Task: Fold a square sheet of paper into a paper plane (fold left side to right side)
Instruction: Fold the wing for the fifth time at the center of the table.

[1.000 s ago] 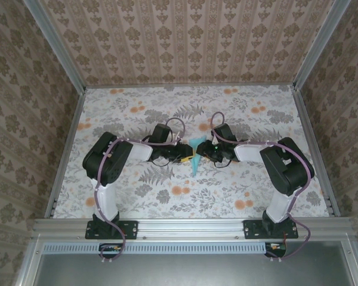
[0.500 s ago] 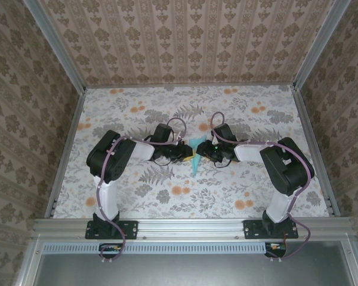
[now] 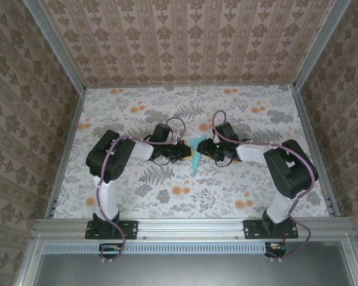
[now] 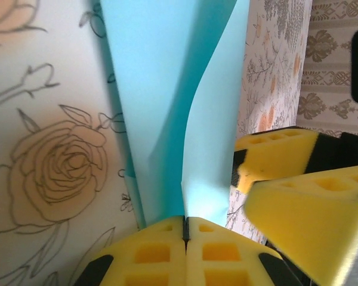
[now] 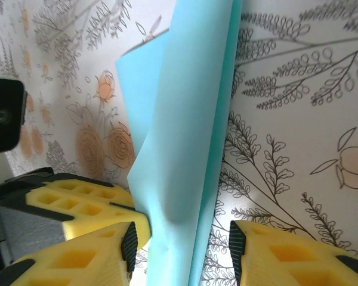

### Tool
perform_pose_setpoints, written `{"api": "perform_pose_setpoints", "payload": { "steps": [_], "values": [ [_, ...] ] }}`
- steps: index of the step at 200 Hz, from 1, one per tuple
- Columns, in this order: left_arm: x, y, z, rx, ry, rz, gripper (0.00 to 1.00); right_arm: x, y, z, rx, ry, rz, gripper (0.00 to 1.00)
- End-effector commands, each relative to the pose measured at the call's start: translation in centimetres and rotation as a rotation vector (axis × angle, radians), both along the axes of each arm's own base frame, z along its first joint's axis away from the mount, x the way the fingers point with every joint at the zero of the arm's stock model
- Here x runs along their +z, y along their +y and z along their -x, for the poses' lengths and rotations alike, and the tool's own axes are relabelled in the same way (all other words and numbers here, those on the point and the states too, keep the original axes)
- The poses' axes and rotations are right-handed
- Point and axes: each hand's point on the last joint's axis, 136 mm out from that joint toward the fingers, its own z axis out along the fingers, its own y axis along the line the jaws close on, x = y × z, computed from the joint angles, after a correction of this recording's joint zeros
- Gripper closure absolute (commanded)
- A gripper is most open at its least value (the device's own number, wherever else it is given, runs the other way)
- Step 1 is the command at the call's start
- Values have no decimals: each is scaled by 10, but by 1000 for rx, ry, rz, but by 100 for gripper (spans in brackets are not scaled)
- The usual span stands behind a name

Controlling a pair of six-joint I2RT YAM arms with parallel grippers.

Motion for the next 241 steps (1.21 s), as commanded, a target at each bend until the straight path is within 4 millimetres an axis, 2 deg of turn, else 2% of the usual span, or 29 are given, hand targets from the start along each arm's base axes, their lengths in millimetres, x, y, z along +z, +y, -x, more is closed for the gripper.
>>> {"api": "perform_pose_setpoints", "payload": {
  "steps": [1,65,104,132,162,241],
  "values": [
    [11,5,-6,4,-70,8,100,15,-2,-6,1,-37,1,50],
    [8,8,-6,7,-70,-2,100,18,18,-18,25,-30,-73,46],
    [2,8,-6,4,-55,-11,100,12,21,-19,28,-13,-70,47],
    [-4,9,-5,3,-43,-23,100,13,15,-18,21,-23,-35,48],
    [-10,11,-4,7,-35,-42,100,21,11,-17,30,-48,-14,51],
    [-18,16,-2,8,-26,-85,100,36,27,-31,70,-99,-58,53]
  ]
}}
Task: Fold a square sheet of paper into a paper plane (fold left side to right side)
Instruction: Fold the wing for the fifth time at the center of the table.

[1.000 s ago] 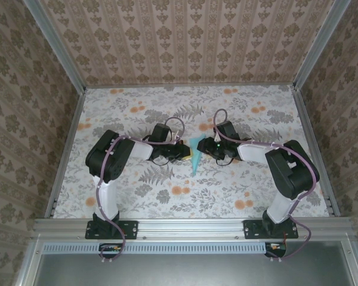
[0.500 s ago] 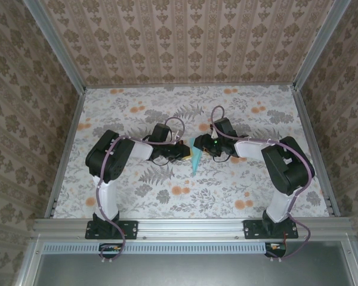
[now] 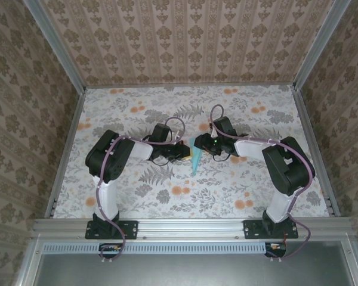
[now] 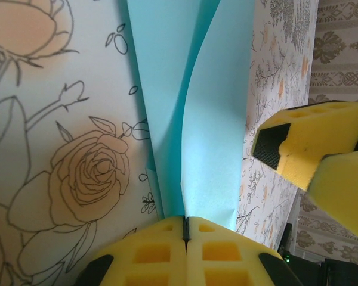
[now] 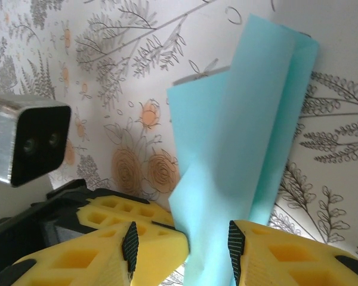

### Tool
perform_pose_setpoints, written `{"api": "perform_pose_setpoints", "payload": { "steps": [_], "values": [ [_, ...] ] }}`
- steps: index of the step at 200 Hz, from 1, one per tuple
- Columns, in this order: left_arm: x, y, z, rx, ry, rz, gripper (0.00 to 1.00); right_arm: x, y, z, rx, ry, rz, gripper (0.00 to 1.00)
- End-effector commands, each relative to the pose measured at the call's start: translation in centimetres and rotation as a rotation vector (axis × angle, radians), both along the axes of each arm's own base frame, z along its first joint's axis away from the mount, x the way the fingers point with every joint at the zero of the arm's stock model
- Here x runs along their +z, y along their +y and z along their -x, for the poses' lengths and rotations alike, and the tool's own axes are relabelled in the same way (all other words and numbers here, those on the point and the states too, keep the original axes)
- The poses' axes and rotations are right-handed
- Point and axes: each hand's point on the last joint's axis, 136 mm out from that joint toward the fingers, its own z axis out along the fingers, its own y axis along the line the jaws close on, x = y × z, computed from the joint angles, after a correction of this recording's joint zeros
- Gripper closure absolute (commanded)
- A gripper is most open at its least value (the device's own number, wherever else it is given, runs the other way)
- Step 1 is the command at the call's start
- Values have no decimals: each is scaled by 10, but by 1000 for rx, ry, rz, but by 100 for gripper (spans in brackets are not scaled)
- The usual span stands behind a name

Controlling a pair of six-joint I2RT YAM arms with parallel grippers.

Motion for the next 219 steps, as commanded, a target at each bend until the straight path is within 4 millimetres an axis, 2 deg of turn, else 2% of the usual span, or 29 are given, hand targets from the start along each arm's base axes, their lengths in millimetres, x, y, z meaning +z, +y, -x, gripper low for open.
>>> {"api": "perform_pose_setpoints", "payload": {
  "steps": [1,69,219],
  "values": [
    [-14,11,1,11,12,-62,100,20,12,-10,37,-56,-24,53],
    [-17,12,1,12,13,-79,100,7,19,-17,64,-33,-8,53],
    [-29,18,6,12,39,-130,100,-31,8,-9,63,54,88,53]
  ]
}}
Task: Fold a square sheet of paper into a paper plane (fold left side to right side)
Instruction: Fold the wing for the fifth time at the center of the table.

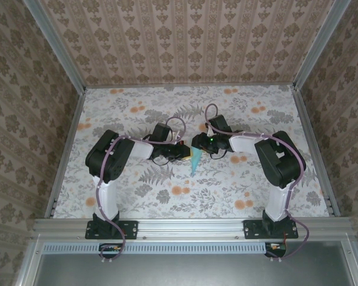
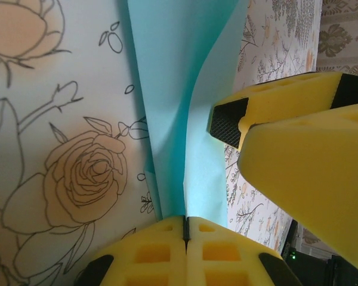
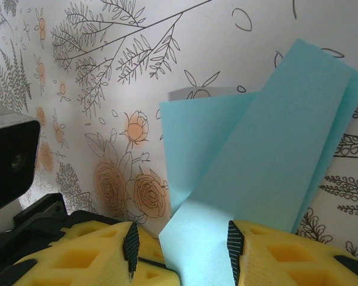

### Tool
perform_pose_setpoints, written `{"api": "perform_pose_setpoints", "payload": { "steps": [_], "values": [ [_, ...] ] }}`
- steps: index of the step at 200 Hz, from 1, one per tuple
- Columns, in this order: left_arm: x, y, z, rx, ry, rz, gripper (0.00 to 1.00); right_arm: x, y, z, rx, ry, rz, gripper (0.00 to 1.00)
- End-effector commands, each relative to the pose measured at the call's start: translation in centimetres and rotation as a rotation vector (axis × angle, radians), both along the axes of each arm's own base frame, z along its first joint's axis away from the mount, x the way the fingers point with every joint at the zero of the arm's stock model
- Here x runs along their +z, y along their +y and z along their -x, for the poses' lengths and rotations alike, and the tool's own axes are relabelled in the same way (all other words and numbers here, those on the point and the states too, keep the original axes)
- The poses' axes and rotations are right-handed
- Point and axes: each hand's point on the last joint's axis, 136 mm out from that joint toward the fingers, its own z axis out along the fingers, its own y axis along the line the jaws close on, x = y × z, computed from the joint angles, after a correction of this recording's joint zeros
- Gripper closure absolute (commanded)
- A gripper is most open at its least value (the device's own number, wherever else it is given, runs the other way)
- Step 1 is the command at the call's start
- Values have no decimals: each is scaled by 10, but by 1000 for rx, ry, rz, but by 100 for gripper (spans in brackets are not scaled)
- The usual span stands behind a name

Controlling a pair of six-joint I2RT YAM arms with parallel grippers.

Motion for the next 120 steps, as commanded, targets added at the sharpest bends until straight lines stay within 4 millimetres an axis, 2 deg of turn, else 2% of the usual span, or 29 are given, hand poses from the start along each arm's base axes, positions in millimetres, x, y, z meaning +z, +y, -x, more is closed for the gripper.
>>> {"api": "perform_pose_setpoints", "payload": {
  "steps": [1,41,70,120],
  "values": [
    [-28,18,6,31,51,-111,100,-11,-1,1,11,21,45,53],
    [-25,17,6,29,48,-103,100,-26,-6,8,8,81,80,53],
    [-16,14,3,30,31,-84,100,-37,-13,17,-3,128,109,53],
    [15,24,1,35,-29,-82,79,-47,-23,28,-19,174,153,53]
  ]
}}
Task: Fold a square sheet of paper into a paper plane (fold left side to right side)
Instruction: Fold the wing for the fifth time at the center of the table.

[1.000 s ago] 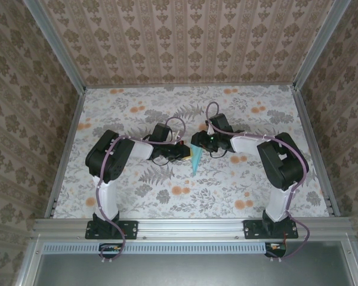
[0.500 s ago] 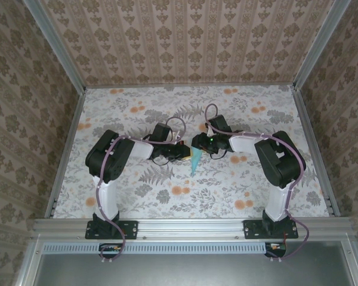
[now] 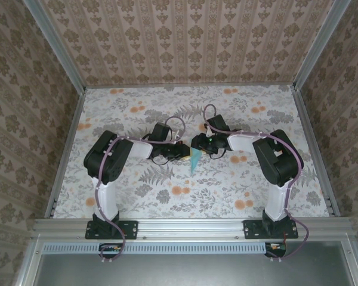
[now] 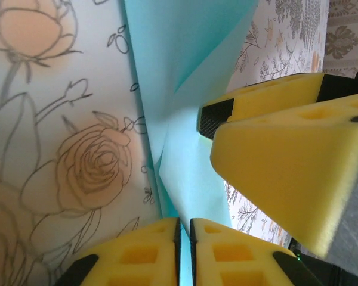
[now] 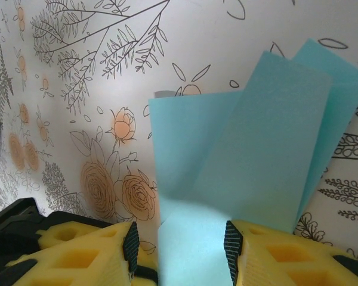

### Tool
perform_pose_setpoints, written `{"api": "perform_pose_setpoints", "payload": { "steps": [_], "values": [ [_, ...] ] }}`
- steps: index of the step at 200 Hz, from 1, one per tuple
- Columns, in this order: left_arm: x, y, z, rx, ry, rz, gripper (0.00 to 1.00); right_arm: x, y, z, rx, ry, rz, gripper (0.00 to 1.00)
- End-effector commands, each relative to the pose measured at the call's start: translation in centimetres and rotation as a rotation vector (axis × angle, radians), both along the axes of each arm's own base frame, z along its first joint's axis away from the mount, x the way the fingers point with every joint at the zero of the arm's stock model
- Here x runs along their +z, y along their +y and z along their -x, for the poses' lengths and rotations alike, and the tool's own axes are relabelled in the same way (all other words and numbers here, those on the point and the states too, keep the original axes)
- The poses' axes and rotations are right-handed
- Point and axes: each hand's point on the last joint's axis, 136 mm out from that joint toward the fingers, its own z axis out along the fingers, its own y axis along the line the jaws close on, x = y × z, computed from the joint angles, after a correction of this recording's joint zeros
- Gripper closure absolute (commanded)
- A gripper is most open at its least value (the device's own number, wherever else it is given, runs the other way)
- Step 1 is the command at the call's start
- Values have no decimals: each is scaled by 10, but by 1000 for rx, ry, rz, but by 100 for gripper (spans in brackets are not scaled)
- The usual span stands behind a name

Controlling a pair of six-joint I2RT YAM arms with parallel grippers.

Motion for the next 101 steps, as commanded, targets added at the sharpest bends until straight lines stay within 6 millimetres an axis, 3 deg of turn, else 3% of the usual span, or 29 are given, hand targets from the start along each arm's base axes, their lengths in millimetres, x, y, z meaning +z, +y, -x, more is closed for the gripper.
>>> {"api": "perform_pose_setpoints", "payload": {
  "steps": [1,45,79,101],
  "values": [
    [9,19,2,23,-19,-55,79,-38,-22,28,-25,140,122,53],
    [37,33,18,24,-39,-38,73,-42,-23,29,-33,150,122,53],
    [64,16,41,-31,-11,60,73,-42,-23,29,-33,149,119,53],
    [71,1,53,-70,9,77,73,-41,-22,28,-33,148,115,53]
  ]
}}
